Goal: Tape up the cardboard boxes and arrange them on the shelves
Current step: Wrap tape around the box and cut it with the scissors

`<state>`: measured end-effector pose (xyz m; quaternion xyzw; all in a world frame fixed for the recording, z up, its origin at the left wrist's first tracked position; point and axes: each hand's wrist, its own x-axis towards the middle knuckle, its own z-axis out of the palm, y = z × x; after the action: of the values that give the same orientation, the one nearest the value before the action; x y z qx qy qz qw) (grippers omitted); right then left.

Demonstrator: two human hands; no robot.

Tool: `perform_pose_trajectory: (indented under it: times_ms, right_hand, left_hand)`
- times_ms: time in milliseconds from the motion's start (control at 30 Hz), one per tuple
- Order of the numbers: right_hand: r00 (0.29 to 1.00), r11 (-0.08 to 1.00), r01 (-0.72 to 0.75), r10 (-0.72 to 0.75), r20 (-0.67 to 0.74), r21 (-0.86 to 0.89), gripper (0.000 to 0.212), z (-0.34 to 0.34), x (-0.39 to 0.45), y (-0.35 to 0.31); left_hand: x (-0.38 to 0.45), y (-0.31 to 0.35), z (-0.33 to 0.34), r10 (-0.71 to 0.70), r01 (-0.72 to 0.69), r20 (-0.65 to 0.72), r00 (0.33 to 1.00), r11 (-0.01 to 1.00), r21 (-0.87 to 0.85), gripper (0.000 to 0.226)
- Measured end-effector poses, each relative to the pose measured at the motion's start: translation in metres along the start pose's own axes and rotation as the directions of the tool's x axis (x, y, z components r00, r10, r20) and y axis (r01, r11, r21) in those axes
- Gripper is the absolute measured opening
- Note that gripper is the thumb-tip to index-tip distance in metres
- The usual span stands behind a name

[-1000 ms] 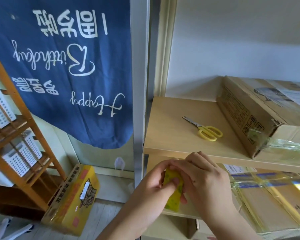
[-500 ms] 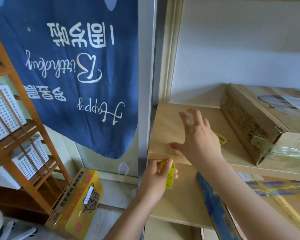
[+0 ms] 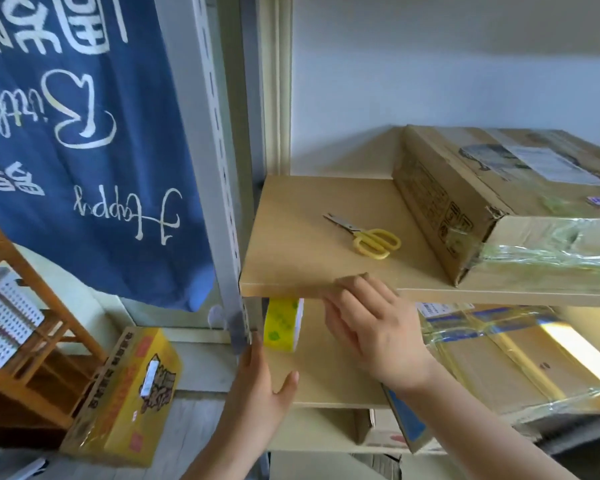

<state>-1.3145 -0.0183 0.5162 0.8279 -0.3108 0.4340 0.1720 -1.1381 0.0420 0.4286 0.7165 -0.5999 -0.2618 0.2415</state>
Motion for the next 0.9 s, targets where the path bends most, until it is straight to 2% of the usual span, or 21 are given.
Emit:
perform_pose_trajectory:
  times_ms: [67, 133, 200, 233, 267, 333, 433, 467, 500, 533, 600, 667, 700, 767, 833, 900]
  right_hand:
    - [0.995, 0.999, -0.005, 0.010, 0.100, -0.052, 0.023, -0.008, -0.053, 0.017]
    - [0.937, 0.984, -0.101, 0.143, 0.319, -0.146, 0.027, -0.001, -0.103, 0.042]
    - [0.762, 0.935, -0.242, 0.349, 0.546, -0.260, 0.029, 0.012, -0.146, 0.068]
    - [0.664, 0.914, -0.265, 0.405, 0.629, -0.308, 0.035, 0.017, -0.164, 0.079]
    - [0.580, 0.910, -0.246, 0.414, 0.701, -0.334, 0.041, 0.021, -0.175, 0.088]
    - [0.493, 0.918, -0.170, 0.393, 0.776, -0.357, 0.041, 0.025, -0.179, 0.095]
    - [0.476, 0.929, -0.140, 0.367, 0.799, -0.344, 0.040, 0.033, -0.173, 0.093]
    - [0.420, 0.926, -0.185, 0.377, 0.826, -0.329, 0.041, 0.035, -0.170, 0.093]
    - [0.411, 0.928, -0.211, 0.369, 0.834, -0.307, 0.041, 0.036, -0.170, 0.095]
    - [0.423, 0.935, -0.237, 0.343, 0.839, -0.262, 0.040, 0.033, -0.169, 0.098]
    - [0.484, 0.916, -0.387, 0.302, 0.821, -0.109, 0.041, 0.014, -0.168, 0.107]
    - [0.559, 0.875, -0.483, 0.333, 0.760, -0.029, 0.041, -0.014, -0.174, 0.127]
    - [0.602, 0.881, -0.471, 0.356, 0.714, -0.042, 0.040, -0.027, -0.180, 0.140]
    - [0.604, 0.857, -0.497, 0.456, 0.653, -0.139, 0.044, -0.048, -0.193, 0.173]
    - [0.505, 0.762, -0.582, 0.612, 0.608, -0.284, 0.052, -0.062, -0.211, 0.218]
    - [0.302, 0.603, -0.612, 0.777, 0.553, -0.512, 0.066, -0.075, -0.230, 0.267]
  left_hand:
    - [0.005, -0.004, 0.017, -0.047, 0.038, 0.135, 0.990, 0.997, 0.066, 0.072]
    - [0.015, 0.002, 0.040, -0.119, 0.079, 0.286, 0.951, 0.986, 0.145, 0.054]
    - [0.024, 0.016, 0.067, -0.155, 0.096, 0.383, 0.911, 0.981, 0.169, 0.040]
    - [0.028, 0.026, 0.079, -0.146, 0.095, 0.405, 0.903, 0.985, 0.143, 0.041]
    - [0.033, 0.037, 0.091, -0.139, 0.100, 0.413, 0.900, 0.988, 0.115, 0.043]
    - [0.045, 0.058, 0.108, -0.135, 0.119, 0.393, 0.910, 0.991, 0.065, 0.046]
    - [0.068, 0.093, 0.128, -0.147, 0.161, 0.321, 0.935, 0.987, -0.016, 0.043]
    - [0.076, 0.103, 0.136, -0.176, 0.201, 0.307, 0.935, 0.978, -0.052, 0.042]
    - [0.083, 0.112, 0.142, -0.214, 0.251, 0.296, 0.931, 0.964, -0.090, 0.040]
    - [0.091, 0.120, 0.149, -0.257, 0.300, 0.291, 0.922, 0.947, -0.113, 0.040]
    - [0.105, 0.134, 0.165, -0.319, 0.364, 0.295, 0.901, 0.925, -0.111, 0.044]
    - [0.113, 0.147, 0.181, -0.360, 0.399, 0.292, 0.886, 0.913, -0.085, 0.049]
    - [0.114, 0.152, 0.189, -0.384, 0.413, 0.270, 0.883, 0.909, -0.058, 0.050]
    - [0.114, 0.161, 0.201, -0.429, 0.442, 0.192, 0.882, 0.896, -0.029, 0.050]
    - [0.111, 0.165, 0.209, -0.447, 0.455, 0.125, 0.886, 0.889, -0.043, 0.049]
    - [0.107, 0.164, 0.218, -0.433, 0.436, 0.058, 0.899, 0.898, -0.052, 0.049]
